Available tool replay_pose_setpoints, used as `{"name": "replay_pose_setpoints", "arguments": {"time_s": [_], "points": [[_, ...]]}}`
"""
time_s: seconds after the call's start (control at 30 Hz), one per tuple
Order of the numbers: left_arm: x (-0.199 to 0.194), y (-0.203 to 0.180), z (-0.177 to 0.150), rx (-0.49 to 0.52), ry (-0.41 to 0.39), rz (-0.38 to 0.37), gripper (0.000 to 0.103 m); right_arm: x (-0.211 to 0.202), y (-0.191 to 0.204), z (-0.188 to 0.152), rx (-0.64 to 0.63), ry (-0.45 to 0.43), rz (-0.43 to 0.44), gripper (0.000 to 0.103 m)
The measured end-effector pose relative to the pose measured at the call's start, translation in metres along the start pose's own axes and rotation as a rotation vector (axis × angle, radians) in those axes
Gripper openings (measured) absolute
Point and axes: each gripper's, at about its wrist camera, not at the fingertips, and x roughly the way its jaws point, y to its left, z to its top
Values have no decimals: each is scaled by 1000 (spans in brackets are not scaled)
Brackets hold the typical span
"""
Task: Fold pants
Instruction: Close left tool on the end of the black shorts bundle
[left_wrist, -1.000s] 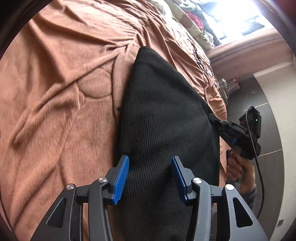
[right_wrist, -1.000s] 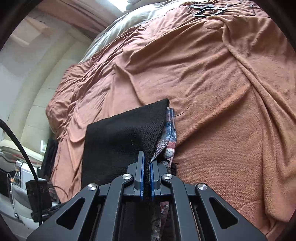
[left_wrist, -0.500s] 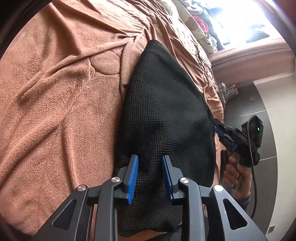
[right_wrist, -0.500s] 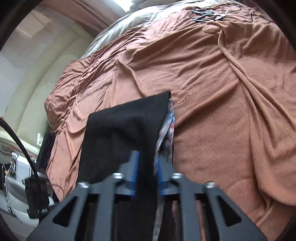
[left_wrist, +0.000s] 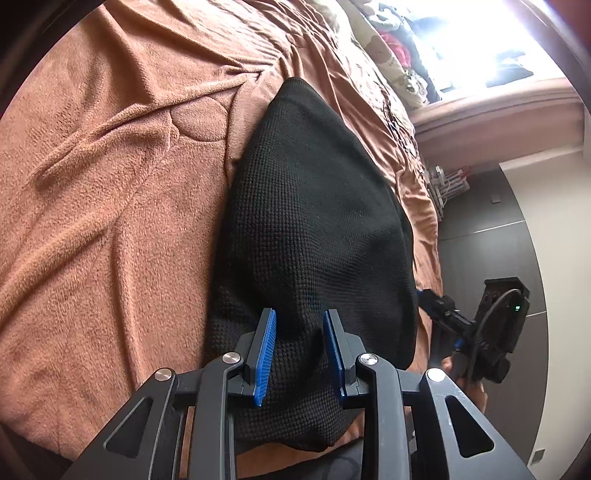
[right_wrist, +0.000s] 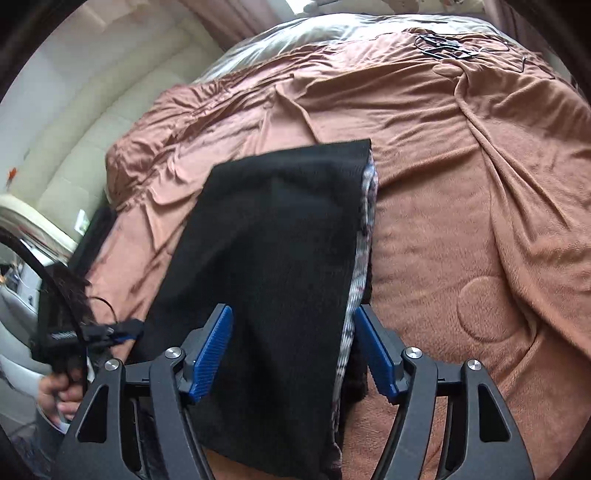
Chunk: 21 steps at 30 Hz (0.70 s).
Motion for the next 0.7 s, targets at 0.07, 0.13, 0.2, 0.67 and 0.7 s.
{"name": "replay_pose_setpoints", "arguments": {"time_s": [0.07,0.13,0.2,0.67,0.7], "points": [[-1,-1,-1,3,3,-1,29,7,-3,-2,8,23,-4,67],[-4,0,0,3,-2,-3,29,12,-4,-5,2,32,-20,54],[-9,1,4,-4,-22,-4,29,15,-8,-5,11,45,-39,41],[10,21,37,-16,-37,80,40,18,-35,-12,87,50,29,29],[13,21,38,-10,-35,85,40,18,-35,-13,85,49,31,29]]}}
